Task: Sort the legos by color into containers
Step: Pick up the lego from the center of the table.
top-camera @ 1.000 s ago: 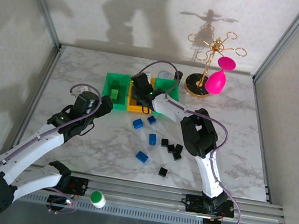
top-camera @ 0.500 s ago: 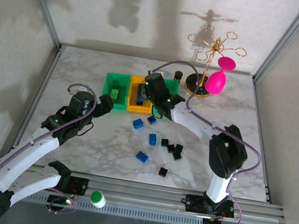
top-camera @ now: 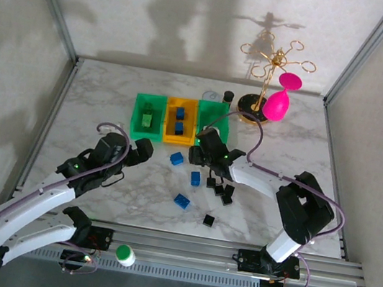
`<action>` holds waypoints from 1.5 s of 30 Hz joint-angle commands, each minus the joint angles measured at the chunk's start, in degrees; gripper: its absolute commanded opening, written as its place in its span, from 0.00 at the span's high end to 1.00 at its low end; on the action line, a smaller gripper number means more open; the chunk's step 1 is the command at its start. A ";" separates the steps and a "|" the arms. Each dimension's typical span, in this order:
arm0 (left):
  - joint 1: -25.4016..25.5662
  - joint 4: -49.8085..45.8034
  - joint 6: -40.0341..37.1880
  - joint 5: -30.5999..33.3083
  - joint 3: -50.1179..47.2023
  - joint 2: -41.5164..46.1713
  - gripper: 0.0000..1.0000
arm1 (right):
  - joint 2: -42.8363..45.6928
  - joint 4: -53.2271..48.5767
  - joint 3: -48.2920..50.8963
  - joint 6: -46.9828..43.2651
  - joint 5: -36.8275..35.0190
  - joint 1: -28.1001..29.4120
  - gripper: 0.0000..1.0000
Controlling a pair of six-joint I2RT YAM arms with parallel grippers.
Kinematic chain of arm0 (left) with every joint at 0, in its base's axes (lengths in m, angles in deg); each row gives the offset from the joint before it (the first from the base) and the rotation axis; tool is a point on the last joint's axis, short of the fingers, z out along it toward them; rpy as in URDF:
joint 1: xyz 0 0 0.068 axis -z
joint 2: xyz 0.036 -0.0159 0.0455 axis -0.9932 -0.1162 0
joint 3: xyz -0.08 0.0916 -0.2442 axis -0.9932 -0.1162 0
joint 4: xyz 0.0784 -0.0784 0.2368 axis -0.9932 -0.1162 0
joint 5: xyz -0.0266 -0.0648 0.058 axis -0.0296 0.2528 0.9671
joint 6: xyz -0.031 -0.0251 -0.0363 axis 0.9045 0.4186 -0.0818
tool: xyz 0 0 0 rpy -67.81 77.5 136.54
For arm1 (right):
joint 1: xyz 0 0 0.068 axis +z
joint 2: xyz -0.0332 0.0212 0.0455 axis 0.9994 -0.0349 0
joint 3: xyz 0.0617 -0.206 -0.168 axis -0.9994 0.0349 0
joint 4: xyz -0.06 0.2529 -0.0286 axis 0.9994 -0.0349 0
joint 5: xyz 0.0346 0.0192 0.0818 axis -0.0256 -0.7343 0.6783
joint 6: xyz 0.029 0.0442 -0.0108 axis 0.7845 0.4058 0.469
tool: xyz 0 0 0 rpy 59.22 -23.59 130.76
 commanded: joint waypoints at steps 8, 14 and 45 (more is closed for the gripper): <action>1.64 1.33 1.99 1.78 -0.77 -0.97 0.00 | -7.87 2.45 -3.35 -5.37 0.26 0.36 0.40; 1.64 1.06 1.92 2.59 -0.64 -1.32 0.00 | -11.71 1.84 -6.73 -7.72 -1.26 0.30 0.43; 1.56 -2.09 -0.18 8.43 2.86 -2.10 0.00 | -5.91 -1.50 -6.14 -8.04 -0.68 0.79 0.65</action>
